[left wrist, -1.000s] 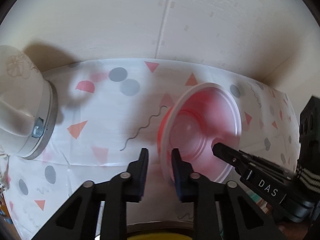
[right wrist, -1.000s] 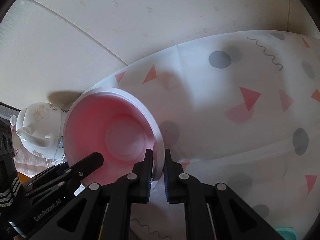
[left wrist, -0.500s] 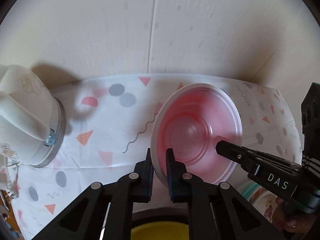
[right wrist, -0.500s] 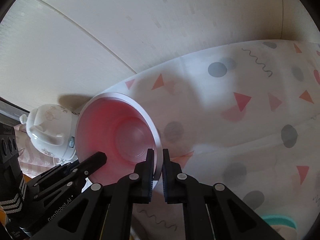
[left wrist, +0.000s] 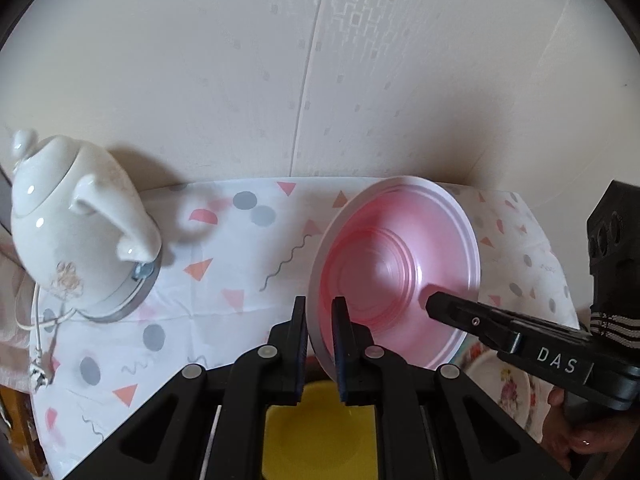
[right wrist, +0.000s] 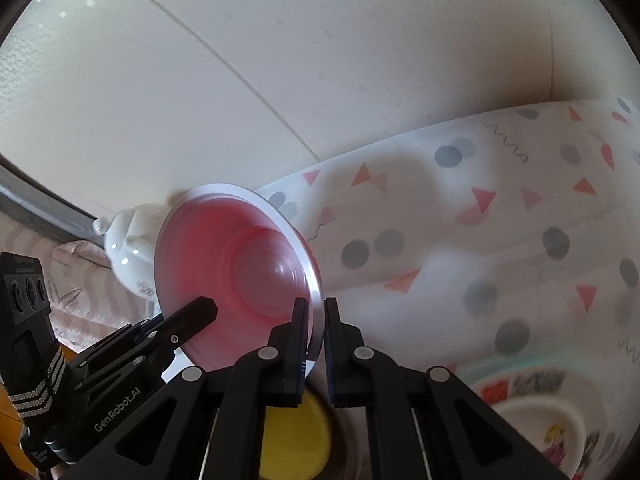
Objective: Organize plates and bowls
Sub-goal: 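Lift the pink-and-red bowl with both grippers and carry it over the yellow bowl, then lower the pink-and-red bowl into the yellow bowl and open both grippers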
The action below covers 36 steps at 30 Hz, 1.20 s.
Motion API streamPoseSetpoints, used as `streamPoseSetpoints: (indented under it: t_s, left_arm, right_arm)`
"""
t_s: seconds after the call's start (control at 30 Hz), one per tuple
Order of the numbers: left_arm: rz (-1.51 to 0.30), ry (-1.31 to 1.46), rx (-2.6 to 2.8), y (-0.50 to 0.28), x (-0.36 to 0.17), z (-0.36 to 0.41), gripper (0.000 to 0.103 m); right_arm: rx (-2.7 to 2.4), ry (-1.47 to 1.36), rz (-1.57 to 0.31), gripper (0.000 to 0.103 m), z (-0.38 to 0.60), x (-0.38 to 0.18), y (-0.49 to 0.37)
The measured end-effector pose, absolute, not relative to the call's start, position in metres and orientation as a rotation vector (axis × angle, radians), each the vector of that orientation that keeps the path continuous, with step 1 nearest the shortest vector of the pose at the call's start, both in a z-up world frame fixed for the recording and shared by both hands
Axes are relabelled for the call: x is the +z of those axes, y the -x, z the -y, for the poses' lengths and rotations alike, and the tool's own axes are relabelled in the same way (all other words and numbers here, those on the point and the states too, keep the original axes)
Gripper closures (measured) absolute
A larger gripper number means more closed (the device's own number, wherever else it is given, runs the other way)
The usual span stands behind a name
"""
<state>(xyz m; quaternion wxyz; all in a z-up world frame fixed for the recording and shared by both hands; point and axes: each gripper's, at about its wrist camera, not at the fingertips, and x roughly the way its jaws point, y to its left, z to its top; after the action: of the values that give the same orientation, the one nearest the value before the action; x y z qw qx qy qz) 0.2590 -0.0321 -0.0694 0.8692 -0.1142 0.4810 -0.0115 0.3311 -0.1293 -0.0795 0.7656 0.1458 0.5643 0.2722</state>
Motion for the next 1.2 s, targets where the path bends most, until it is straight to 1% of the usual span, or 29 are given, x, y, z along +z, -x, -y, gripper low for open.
streamPoseSetpoints:
  t_s: [0.33,0.63,1.2]
  left_arm:
    - [-1.026,0.261,-0.062,-0.213,-0.078,0.018,0.091]
    - [-1.090,0.287,-0.073,-0.188,-0.106,0.013,0.091]
    - [-1.155,0.186,-0.110,-0.183,-0.132,0.017,0.091]
  right_arm:
    - [0.574,-0.313,-1.251,0.095,0.128,-0.072,-0.277]
    - [0.522,-0.307,-1.289,0.095,0.123,-0.090,-0.242]
    - [0.440,-0.353,-1.360,0.095,0.122,-0.117,-0.219]
